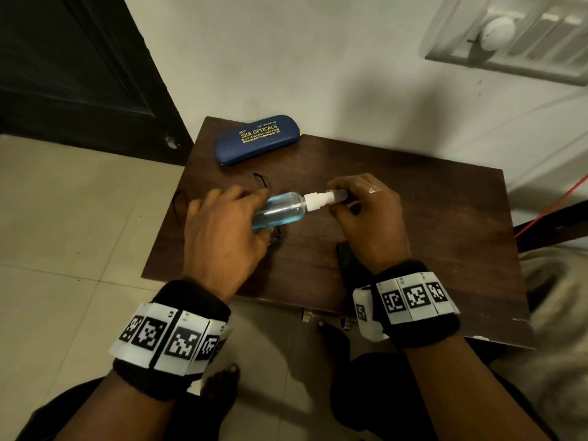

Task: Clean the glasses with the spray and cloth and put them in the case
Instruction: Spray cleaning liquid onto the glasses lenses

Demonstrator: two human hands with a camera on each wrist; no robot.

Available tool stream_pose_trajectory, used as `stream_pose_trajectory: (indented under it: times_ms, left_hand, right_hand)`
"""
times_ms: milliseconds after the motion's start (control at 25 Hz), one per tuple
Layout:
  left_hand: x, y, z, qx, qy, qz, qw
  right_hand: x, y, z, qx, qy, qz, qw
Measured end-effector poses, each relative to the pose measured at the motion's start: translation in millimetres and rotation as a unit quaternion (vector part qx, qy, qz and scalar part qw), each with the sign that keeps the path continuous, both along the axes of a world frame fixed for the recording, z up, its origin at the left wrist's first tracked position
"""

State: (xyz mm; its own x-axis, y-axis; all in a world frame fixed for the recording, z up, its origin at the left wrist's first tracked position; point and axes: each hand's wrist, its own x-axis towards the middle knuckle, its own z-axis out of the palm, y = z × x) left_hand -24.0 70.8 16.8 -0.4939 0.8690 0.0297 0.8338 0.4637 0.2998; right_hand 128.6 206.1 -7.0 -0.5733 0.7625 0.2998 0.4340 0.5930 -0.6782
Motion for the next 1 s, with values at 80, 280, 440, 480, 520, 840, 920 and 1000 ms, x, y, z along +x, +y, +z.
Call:
stream_pose_trajectory:
  times_ms: [80,280,440,480,520,840,920,1000]
  left_hand:
    - [-0.1,0.6,0.3,-0.002,0.005,0.001,1.0]
    - [0.1,2.9,-0.7,0.011,0.008,0.004,1.0]
    - [6.0,7.1,-0.6,0.059,0.036,-0.024,0.997]
    - [8.6,8.8,-0.8,0.07,0.047,-0.033,0.996]
    - [11.1,10.6,-0.7,0.078,0.056,-0.042,0.994]
    - [29.5,30.4,1.1,0.118,0.046,-0.058,0.99]
    - [40.3,41.9,4.1,0.133,-0.005,-0.05,0.99]
    - [53.6,55.4,5.7,0.157,-0.101,-0.024,0.982]
  right_hand:
    - [2.4,0.7,1.1,-0.021,0.003,0.01,1.0]
    - [7.1,2.5,9.4,-0.203,0.153,0.025,0.967]
    - [12.3,8.6,12.7,-0.241,0.196,0.024,0.95]
    - [14.8,10.8,13.9,-0.244,0.199,0.021,0.949]
    - [17.4,12.6,15.1,-0.244,0.198,0.021,0.949]
    - [33.2,21.8,28.8,-0.234,0.218,-0.013,0.947]
    - [33.1,22.4,28.3,-0.266,0.241,-0.025,0.933]
    - [29.5,19.6,26.0,-0.292,0.209,-0.01,0.933]
